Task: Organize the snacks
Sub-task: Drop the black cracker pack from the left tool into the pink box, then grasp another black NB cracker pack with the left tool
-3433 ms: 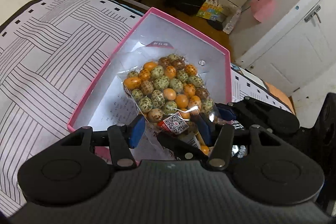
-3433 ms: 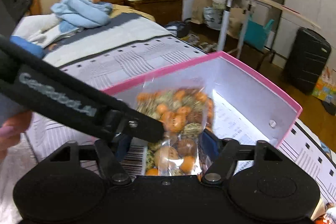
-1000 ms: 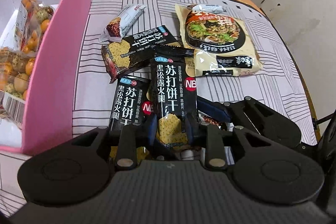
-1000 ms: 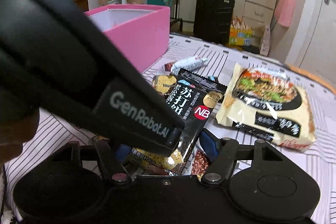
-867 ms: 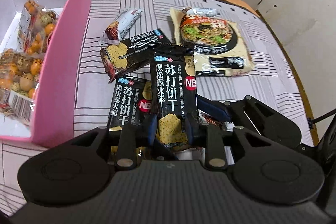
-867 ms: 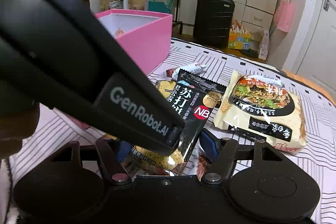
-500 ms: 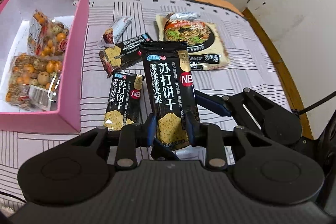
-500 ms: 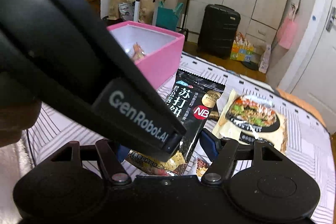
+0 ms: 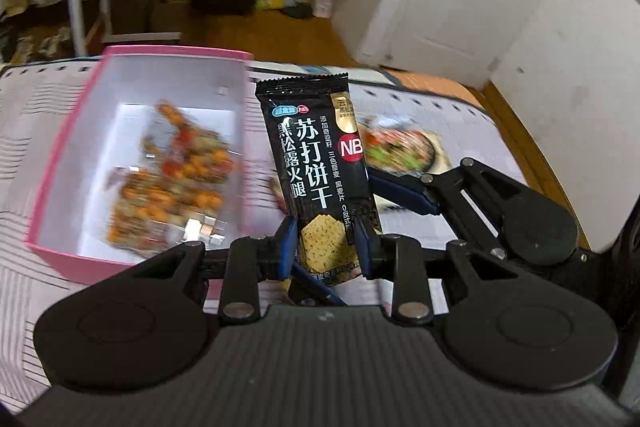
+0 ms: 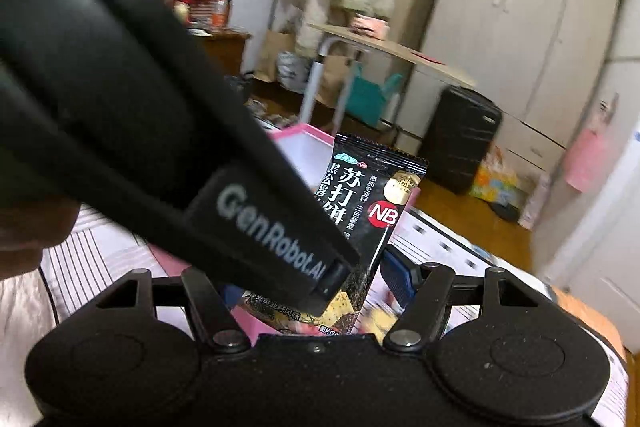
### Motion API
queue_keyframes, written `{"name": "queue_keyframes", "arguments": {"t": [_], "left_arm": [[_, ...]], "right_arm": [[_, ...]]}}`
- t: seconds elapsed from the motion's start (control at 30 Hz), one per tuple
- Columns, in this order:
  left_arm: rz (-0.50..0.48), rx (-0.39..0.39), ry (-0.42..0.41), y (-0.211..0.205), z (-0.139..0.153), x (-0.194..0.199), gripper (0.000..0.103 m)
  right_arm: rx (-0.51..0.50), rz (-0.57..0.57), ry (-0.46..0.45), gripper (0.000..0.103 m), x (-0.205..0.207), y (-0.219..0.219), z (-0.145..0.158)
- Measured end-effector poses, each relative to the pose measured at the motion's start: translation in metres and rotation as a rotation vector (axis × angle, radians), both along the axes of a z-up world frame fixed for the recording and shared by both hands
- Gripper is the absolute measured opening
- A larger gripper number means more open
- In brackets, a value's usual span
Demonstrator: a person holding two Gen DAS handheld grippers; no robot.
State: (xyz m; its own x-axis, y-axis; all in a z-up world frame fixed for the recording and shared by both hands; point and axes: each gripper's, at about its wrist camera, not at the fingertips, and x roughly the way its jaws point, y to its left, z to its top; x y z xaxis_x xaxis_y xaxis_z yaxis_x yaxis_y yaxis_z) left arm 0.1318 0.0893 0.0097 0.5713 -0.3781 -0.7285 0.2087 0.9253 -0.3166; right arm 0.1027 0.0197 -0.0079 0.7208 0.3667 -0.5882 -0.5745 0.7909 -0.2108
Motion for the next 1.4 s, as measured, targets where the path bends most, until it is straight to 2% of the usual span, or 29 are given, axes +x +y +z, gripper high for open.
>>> {"name": "queue_keyframes", "arguments": {"t": [0.13,0.3,0.5,0.53,0.57,0.63,0.73,0.87,1.0,1.13,1.27,1.4], "left_arm": [[0.083,0.004,0.011,0.031,-0.009,0.016,0.028],[0.179,0.001,0.051,0.063,-0.028,0.034,0.028],[0.251,-0.028,0.117,0.084,-0.055,0.052,0.028],[0.262,-0.038,0.123,0.087,-0.059,0.054,0.031],[0.278,-0.055,0.126,0.089,-0.064,0.057,0.032],[0.309,-0.068,0.128,0.091,-0.068,0.057,0.040],[0.353,-0.030,0.084,0.094,-0.062,0.049,0.043],[0.319,-0.043,-0.005,0.094,-0.034,0.029,0.043],[0.242,-0.046,-0.092,0.081,-0.010,0.007,0.043],[0.161,-0.057,-0.118,0.059,-0.001,-0.008,0.041],[0.029,-0.036,-0.123,0.021,0.002,-0.015,0.039],[-0.090,-0.002,-0.105,-0.020,-0.010,-0.017,0.034]], "right_arm": [[0.020,0.068,0.014,0.073,0.021,0.022,-0.015],[0.019,0.137,0.087,0.073,0.048,0.037,-0.031],[0.042,0.143,0.193,0.077,0.077,0.049,-0.049],[0.044,0.133,0.202,0.078,0.080,0.048,-0.051],[0.047,0.128,0.203,0.080,0.081,0.048,-0.051],[0.062,0.114,0.195,0.081,0.078,0.041,-0.045],[0.101,0.120,0.204,0.082,0.059,0.027,-0.024],[0.125,0.100,0.195,0.083,0.047,-0.012,0.005],[0.183,0.063,0.220,0.083,0.029,-0.048,0.017],[0.237,0.004,0.280,0.082,0.021,-0.076,0.025],[0.275,-0.013,0.303,0.075,0.008,-0.098,0.013],[0.298,-0.010,0.361,0.068,-0.002,-0.110,-0.018]]}}
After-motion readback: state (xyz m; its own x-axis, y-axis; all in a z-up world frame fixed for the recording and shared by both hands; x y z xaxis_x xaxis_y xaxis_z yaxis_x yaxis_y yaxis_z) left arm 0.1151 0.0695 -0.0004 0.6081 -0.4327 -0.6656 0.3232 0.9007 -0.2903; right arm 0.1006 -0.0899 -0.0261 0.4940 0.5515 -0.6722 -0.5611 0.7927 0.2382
